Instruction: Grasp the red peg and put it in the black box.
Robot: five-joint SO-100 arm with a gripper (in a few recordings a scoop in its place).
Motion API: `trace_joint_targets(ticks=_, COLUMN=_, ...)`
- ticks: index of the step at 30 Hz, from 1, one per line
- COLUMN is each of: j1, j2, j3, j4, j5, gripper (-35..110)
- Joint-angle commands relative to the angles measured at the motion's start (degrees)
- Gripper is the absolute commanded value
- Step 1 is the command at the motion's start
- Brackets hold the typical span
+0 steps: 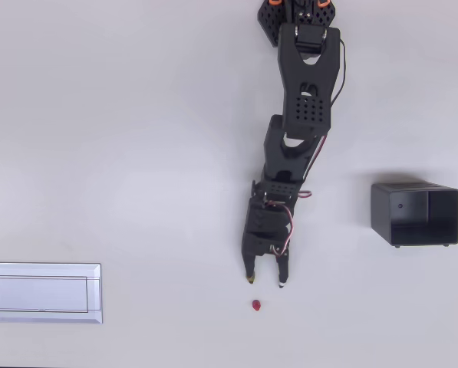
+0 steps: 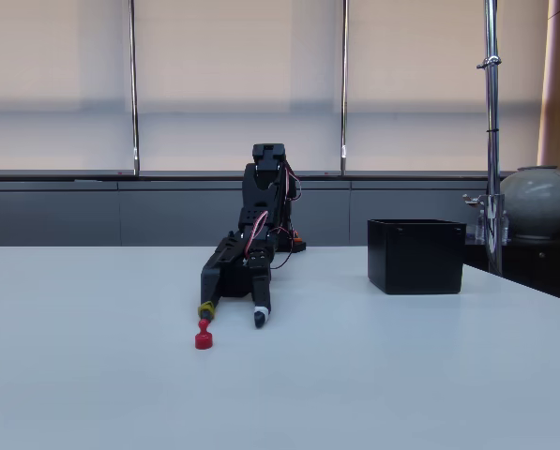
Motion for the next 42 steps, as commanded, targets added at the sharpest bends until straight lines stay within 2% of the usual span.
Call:
trace_joint_targets(ticks=1, j1=0.4, j2=2.8, j3=6.7, j4=2.3, j5=-0.9, gripper=23)
trace_joint_targets(ticks=6, j1=0.5, j2=6.6, j3=15.4, j4=7.6, j5=-1.1, gripper=23)
trace_joint_targets(ticks=21, j1=1.3, j2=14.9, j3=30.9, j4=13.2, j5=-1.7, gripper=23)
trace_joint_targets(ticks=42, j1=1.6, j2=26.7, j3=50.8, j4=16.6, j5=-1.6, gripper=22)
